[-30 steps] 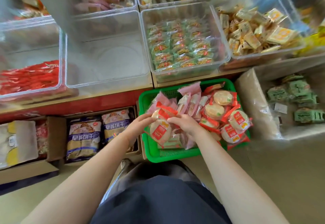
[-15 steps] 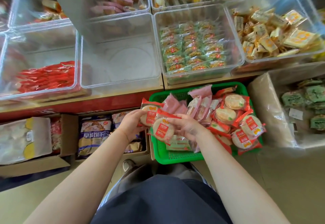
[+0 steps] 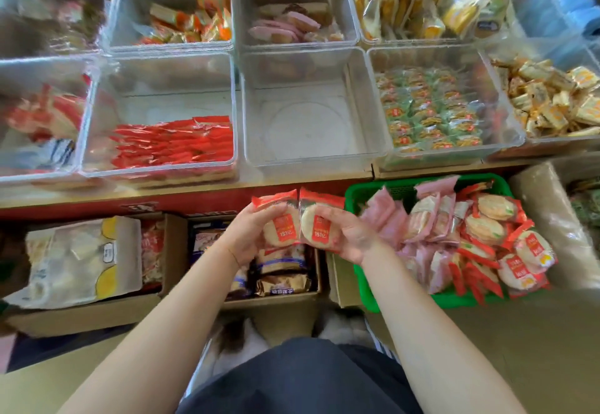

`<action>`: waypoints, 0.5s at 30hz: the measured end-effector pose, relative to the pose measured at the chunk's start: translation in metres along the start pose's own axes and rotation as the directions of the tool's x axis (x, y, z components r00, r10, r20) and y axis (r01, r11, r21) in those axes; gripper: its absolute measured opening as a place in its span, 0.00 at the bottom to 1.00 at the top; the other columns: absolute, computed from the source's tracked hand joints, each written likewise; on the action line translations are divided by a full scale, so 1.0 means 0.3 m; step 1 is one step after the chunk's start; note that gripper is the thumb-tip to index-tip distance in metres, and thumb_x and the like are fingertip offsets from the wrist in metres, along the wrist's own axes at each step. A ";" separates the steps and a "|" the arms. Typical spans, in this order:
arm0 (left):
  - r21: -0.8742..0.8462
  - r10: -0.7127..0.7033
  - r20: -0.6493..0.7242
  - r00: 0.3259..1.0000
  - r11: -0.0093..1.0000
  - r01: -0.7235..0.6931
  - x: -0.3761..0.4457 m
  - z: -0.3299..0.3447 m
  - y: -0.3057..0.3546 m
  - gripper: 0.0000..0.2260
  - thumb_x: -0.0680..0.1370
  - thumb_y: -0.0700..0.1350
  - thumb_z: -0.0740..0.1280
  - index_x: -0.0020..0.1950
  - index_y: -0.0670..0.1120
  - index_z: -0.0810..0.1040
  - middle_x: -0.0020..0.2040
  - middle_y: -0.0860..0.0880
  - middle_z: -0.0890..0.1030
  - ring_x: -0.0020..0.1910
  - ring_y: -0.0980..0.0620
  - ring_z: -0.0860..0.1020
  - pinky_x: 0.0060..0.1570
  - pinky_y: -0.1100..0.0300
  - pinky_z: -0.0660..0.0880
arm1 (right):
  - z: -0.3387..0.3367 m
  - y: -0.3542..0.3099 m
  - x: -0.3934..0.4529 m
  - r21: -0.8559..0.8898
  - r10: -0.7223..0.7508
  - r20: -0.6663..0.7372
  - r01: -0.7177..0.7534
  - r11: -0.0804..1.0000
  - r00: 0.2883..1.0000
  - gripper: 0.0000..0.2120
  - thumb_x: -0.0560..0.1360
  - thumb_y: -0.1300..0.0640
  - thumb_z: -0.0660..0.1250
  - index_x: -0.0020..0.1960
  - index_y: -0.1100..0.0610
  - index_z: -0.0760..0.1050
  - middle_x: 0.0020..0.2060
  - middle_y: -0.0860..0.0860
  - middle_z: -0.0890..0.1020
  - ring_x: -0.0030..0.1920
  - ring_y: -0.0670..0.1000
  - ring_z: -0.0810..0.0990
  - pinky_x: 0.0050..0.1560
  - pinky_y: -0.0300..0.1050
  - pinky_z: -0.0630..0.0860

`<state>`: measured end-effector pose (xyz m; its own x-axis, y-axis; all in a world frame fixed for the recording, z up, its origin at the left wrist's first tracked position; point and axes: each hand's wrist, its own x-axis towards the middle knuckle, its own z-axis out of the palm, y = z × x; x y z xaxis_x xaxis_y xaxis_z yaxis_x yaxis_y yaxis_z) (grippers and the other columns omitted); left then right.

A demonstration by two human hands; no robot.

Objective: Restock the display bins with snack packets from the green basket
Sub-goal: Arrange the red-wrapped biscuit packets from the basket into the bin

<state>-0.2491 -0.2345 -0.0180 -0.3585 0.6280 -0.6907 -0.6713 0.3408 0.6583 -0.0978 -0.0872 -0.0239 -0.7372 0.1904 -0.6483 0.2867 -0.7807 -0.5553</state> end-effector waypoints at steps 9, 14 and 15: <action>-0.118 0.185 -0.137 0.973 0.972 -0.201 -0.088 -0.607 0.310 0.11 0.74 0.47 0.74 0.52 0.41 0.83 0.43 0.41 0.84 0.39 0.45 0.82 0.43 0.53 0.78 | 0.754 0.149 0.292 -0.226 -0.068 -0.043 0.056 0.973 0.997 0.18 0.72 0.57 0.74 0.60 0.62 0.80 0.56 0.64 0.81 0.54 0.62 0.81 0.60 0.63 0.76; -0.034 0.174 -0.133 0.976 0.983 -0.180 -0.067 -0.833 0.448 0.10 0.76 0.42 0.72 0.53 0.37 0.82 0.35 0.47 0.83 0.31 0.52 0.80 0.33 0.60 0.78 | 0.928 0.098 0.400 -0.361 -0.238 -0.181 0.161 0.919 0.954 0.20 0.72 0.58 0.75 0.61 0.63 0.77 0.52 0.57 0.85 0.52 0.56 0.85 0.54 0.54 0.81; -0.001 0.162 -0.127 0.979 0.987 -0.164 -0.058 -0.854 0.468 0.08 0.76 0.42 0.71 0.51 0.38 0.83 0.32 0.48 0.81 0.29 0.52 0.77 0.30 0.61 0.77 | 0.933 0.086 0.421 -0.362 -0.259 -0.205 0.172 0.916 0.944 0.21 0.72 0.57 0.75 0.62 0.63 0.77 0.52 0.57 0.85 0.52 0.56 0.85 0.54 0.54 0.81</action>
<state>-0.5034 -0.3769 0.0097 -0.5417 0.5813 -0.6072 -0.6045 0.2325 0.7619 -0.3548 -0.2499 0.0256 -0.6442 0.5040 -0.5753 0.3574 -0.4667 -0.8090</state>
